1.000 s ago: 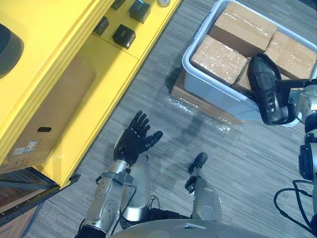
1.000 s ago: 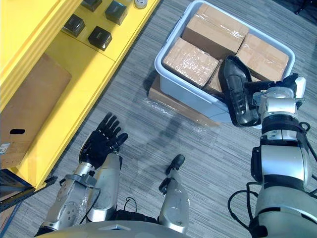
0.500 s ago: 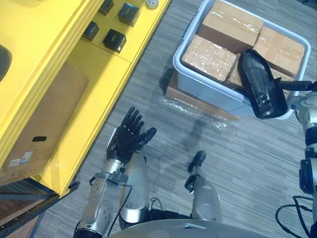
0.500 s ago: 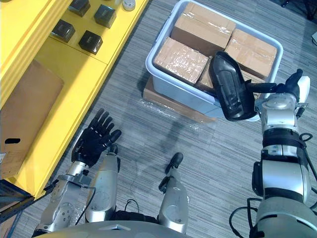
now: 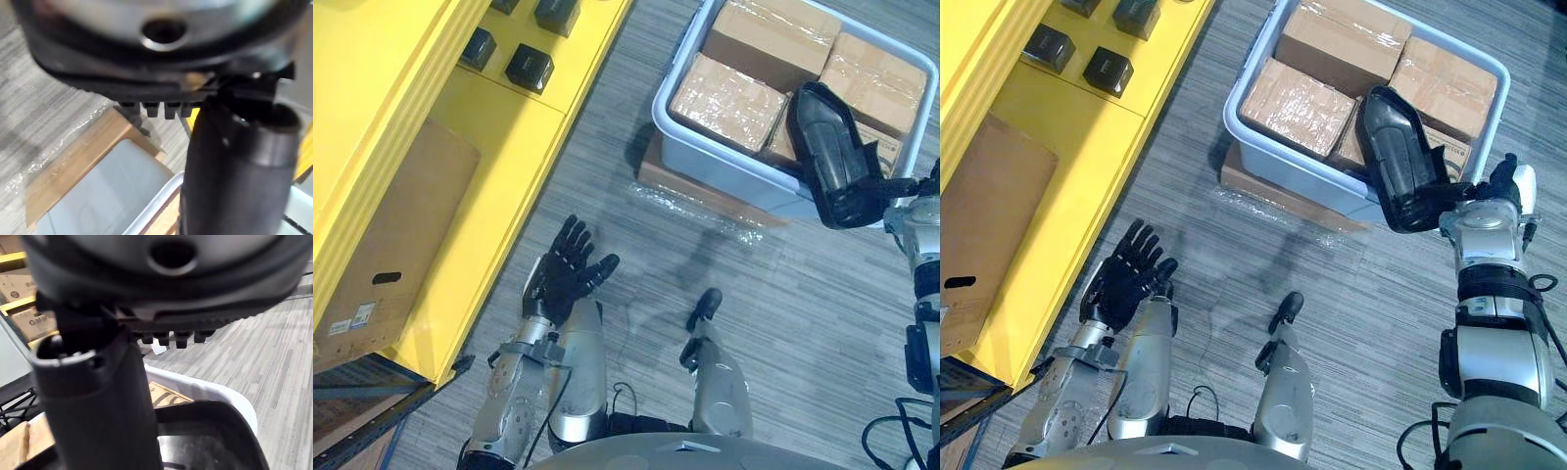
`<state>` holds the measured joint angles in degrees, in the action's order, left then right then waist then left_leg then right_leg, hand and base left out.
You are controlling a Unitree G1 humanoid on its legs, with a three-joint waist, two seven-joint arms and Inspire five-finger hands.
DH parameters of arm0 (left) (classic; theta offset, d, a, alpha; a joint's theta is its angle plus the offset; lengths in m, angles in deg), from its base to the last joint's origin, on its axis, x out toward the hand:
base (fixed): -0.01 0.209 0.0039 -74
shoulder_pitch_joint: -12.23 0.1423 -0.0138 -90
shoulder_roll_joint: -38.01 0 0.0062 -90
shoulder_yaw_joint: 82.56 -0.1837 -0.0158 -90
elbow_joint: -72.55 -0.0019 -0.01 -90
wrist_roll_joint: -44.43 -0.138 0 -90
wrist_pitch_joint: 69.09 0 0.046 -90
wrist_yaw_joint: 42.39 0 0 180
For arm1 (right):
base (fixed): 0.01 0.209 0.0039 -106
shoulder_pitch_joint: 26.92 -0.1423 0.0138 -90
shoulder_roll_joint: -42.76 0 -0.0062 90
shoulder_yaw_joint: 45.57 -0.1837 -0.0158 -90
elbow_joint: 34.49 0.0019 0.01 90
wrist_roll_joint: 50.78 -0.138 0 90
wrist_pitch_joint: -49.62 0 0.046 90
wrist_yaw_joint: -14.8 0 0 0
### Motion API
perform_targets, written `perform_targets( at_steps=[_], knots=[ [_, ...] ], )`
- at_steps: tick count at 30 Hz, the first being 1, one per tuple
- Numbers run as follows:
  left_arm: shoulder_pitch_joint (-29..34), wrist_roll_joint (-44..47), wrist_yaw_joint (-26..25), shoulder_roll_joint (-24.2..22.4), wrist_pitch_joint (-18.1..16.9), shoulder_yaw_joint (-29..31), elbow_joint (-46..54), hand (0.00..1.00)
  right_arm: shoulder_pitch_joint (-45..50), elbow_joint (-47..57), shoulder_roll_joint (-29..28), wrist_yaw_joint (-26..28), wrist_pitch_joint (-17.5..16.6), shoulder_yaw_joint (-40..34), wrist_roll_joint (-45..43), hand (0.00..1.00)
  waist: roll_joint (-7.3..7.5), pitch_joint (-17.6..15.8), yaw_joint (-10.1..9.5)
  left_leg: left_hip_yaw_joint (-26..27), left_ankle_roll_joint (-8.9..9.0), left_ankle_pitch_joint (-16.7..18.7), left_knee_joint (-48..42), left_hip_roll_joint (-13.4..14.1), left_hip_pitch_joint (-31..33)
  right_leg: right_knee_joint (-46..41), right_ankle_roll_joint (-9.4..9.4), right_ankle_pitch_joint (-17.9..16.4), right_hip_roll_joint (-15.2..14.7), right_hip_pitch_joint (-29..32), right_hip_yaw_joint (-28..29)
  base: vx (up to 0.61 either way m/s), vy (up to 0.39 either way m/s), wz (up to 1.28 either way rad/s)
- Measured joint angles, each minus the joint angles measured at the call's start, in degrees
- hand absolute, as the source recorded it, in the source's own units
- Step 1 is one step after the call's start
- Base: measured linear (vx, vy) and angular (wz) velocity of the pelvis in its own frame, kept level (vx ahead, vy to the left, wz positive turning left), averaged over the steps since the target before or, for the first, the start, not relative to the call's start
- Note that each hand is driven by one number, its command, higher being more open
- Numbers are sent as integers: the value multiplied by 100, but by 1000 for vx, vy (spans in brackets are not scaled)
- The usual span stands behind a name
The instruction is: Walk over and take three plastic housings, then place them on the shelf
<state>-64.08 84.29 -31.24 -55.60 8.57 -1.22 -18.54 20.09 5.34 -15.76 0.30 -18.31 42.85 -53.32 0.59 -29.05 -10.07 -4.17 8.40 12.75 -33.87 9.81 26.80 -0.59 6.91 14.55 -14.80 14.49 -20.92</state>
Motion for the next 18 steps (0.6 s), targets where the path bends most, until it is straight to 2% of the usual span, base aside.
perform_targets(
  at_steps=[5,11,12,13,14,18],
  knots=[
    [-25,2,-107,-14,-5,-18,-183,100,-207,-525,14,50,-3,17,2,100,-47,8,-40,-20,-9,20,-82,-3,177,-44,-1,-1,-6,153,-3,-11,66,0],
    [-213,3,-144,-26,-21,-166,-408,100,-312,-1155,372,498,-12,113,192,100,-327,3,-103,-110,-41,52,-288,-51,510,-63,38,32,-30,343,-54,-29,88,4],
    [-215,3,-151,-26,-21,-167,-412,100,-317,-1186,376,520,-18,113,201,100,-334,3,-102,-112,-41,52,-288,-51,510,-64,38,32,-30,343,-55,-12,72,4],
    [-225,2,-165,-30,-22,-182,-412,100,-342,-1315,415,597,-24,113,214,0,-379,-2,-102,-126,-42,52,-289,-56,523,-69,35,30,-32,343,-69,-15,56,9],
    [-256,3,-180,-45,-25,-218,-410,100,-402,-1497,521,726,-11,110,223,0,-455,3,-97,-171,-44,51,-304,-74,578,-70,34,29,-37,355,-112,-17,57,10],
    [-287,3,-195,-66,-26,-230,-416,100,-503,-1784,619,833,-14,108,474,0,-569,-4,-136,-185,-49,41,-305,-89,652,-88,35,30,-50,432,-118,-17,56,4]
  ],
)
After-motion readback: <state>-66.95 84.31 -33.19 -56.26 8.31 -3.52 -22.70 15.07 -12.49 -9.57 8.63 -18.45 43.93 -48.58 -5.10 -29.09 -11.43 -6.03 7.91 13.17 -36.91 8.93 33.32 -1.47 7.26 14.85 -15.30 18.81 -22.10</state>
